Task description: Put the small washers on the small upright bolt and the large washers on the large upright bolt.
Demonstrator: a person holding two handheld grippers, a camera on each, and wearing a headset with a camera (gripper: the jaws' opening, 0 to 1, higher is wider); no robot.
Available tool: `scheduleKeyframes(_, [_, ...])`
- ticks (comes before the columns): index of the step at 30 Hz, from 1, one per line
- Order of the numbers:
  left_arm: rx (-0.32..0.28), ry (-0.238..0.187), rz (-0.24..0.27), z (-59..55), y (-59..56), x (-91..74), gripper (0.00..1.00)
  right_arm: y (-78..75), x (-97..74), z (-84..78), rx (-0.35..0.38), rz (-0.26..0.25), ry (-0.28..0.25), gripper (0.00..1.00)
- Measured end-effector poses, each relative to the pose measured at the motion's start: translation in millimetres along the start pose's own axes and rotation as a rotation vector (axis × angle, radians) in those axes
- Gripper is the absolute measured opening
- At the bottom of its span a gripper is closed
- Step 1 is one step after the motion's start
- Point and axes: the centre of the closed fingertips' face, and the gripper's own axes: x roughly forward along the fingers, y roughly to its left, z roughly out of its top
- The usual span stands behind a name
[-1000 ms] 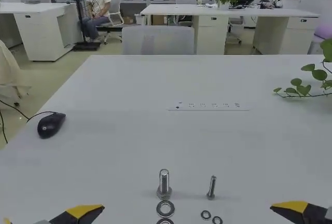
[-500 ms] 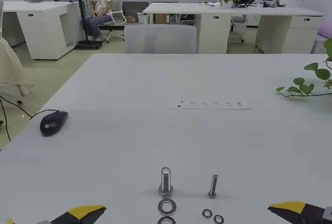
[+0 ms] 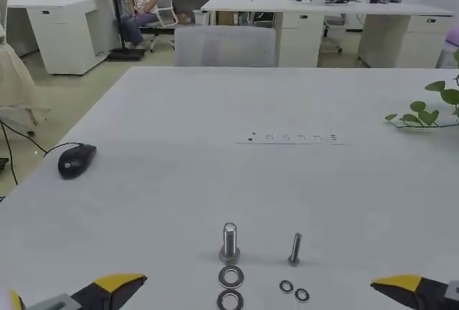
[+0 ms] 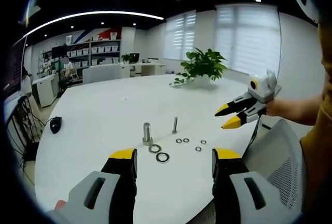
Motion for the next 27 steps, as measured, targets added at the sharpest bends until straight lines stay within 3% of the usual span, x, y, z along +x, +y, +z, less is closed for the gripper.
scheduleKeyframes(16, [-0.010,-0.004,0.010,0.1,0.7,2.9,0.58,1.1,6.1,-8.4,-0.010,0.030,0.040,0.30])
scheduleKeyframes(27, [-0.019,0.002,0.011,-3.2,1.7,3.0,0.58,0.1,12.6,-13.5,-0.073,0.062,0.097,0.28])
